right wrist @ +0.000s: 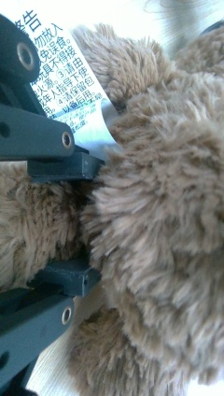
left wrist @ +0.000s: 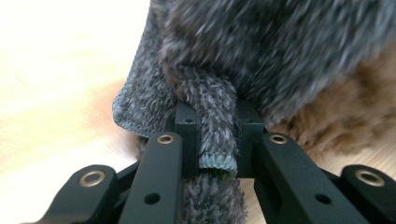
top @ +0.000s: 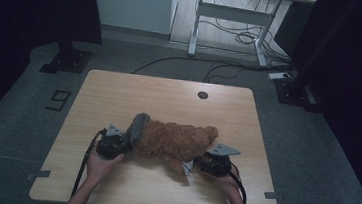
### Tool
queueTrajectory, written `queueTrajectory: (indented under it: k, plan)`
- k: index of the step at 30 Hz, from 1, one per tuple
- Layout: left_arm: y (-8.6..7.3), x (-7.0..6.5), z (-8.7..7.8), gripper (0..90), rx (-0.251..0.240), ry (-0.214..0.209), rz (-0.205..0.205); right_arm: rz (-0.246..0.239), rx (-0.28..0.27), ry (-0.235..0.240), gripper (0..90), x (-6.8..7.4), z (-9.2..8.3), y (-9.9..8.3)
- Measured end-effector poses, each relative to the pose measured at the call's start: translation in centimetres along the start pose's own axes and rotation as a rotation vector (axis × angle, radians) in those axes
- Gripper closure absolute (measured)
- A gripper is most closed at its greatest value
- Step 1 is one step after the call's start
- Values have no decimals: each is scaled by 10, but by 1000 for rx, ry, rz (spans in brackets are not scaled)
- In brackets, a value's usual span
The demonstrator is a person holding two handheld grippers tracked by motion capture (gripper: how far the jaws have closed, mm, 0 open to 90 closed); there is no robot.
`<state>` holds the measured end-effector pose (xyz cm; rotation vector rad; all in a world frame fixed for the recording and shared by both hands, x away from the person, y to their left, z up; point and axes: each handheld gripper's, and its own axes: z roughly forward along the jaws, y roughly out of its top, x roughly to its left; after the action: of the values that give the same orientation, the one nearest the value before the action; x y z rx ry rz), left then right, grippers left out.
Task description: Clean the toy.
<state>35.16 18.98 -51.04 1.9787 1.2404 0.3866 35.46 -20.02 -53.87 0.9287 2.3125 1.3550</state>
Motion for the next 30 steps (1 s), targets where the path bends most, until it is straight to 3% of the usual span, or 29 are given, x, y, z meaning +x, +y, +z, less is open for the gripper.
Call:
queueTrajectory:
  k: [1,3,5,8,13,17,20,22,26,30]
  plan:
    - [13,-4,-17,764,-51,25,25,3,1,0,587,-1,-1,0]
    - [25,-18,-32,765,-112,25,69,3,0,0,587,-1,-1,0]
    - [37,-36,-41,765,-153,-4,115,1,1,1,587,-1,-1,0]
    - [54,-62,-41,764,-184,-62,154,1,2,0,586,-1,-1,0]
    - [81,-110,-11,763,-166,-160,206,2,3,1,583,-1,-2,0]
    - [87,-152,22,763,-123,-237,255,4,0,3,583,-1,-1,0]
    - [81,-175,47,763,-65,-233,313,15,12,3,583,0,-2,-1]
    - [79,-177,50,763,-63,-224,321,-7,27,-13,582,0,-1,-1]
    - [77,-172,48,764,-69,-216,321,1,25,-6,583,-1,-1,-3]
    - [77,-152,32,764,-82,-140,319,18,24,0,591,-3,-1,-2]
